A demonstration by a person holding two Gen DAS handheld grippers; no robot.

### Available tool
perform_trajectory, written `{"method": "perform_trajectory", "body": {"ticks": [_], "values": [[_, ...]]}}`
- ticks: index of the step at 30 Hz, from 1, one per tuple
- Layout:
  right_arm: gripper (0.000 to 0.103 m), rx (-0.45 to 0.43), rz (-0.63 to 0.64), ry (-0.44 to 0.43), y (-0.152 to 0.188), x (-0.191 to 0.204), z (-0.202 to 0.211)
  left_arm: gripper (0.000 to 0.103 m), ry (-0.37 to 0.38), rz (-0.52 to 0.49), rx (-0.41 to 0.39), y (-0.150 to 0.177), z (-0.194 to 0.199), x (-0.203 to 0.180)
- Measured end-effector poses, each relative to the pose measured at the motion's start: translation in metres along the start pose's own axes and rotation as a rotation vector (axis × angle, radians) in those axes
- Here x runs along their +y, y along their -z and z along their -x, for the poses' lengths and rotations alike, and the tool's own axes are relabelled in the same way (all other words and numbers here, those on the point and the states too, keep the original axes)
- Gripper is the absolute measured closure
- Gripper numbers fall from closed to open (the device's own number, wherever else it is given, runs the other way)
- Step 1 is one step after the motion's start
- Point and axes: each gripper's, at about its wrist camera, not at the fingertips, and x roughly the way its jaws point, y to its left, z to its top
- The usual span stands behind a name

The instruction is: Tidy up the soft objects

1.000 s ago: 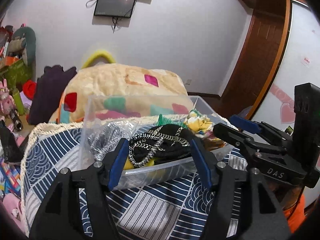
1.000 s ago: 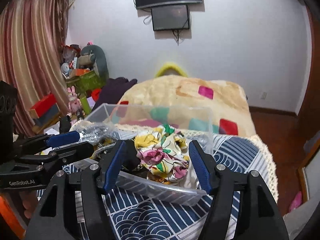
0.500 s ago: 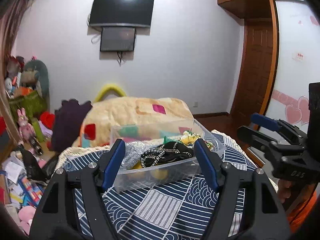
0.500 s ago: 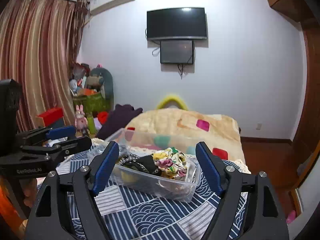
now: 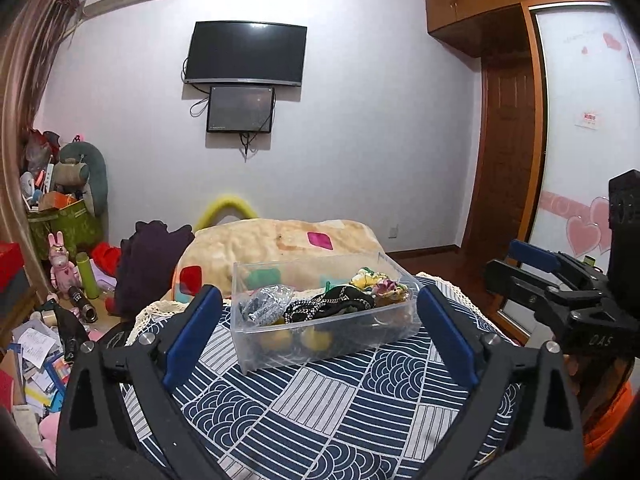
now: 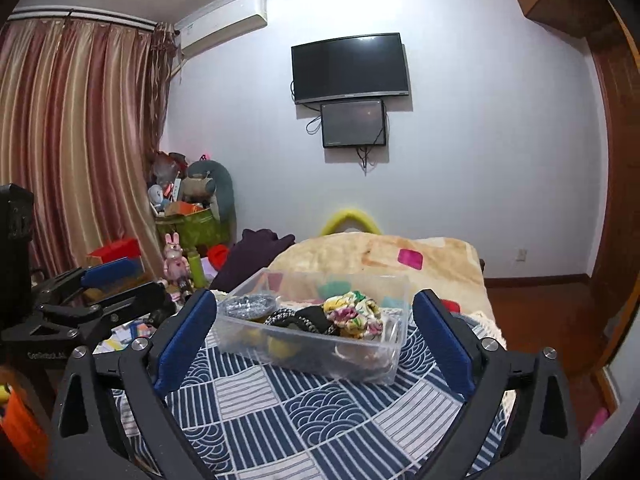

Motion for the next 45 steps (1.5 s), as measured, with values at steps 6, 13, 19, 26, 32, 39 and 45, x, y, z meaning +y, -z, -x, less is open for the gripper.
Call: {"method": "perform_trajectory", "body": {"ticks": [6, 13, 19, 26, 32, 39, 45], "values": [[0.005, 0.001, -0.008, 0.017, 0.006, 0.001, 0.001, 0.002, -0.002, 0.007, -0.023, 0.008, 0.009, 0.000], [0.005, -0.011, 0.000, 0.014, 0.011, 0.008, 0.007, 0.001, -0.001, 0.012, -0.021, 0.011, 0.008, -0.002], [0.004, -0.016, 0.004, 0.018, 0.013, 0.009, 0.009, 0.000, -0.009, 0.009, -0.023, 0.013, 0.009, -0.003], [0.004, -0.013, -0.012, 0.022, 0.013, 0.004, 0.010, 0.000, -0.017, 0.000, -0.022, 0.016, 0.008, -0.005], [0.004, -0.015, -0.012, 0.022, 0.013, 0.004, 0.010, 0.000, -0.014, 0.003, -0.020, 0.016, 0.009, -0.005], [0.004, -0.017, -0.012, 0.019, 0.011, 0.004, 0.012, 0.000, -0.012, 0.004, -0.024, 0.016, 0.010, -0.004], [0.004, -0.015, -0.013, 0.016, 0.012, 0.005, 0.012, 0.000, -0.010, 0.004, -0.024, 0.016, 0.011, -0.005]]}}
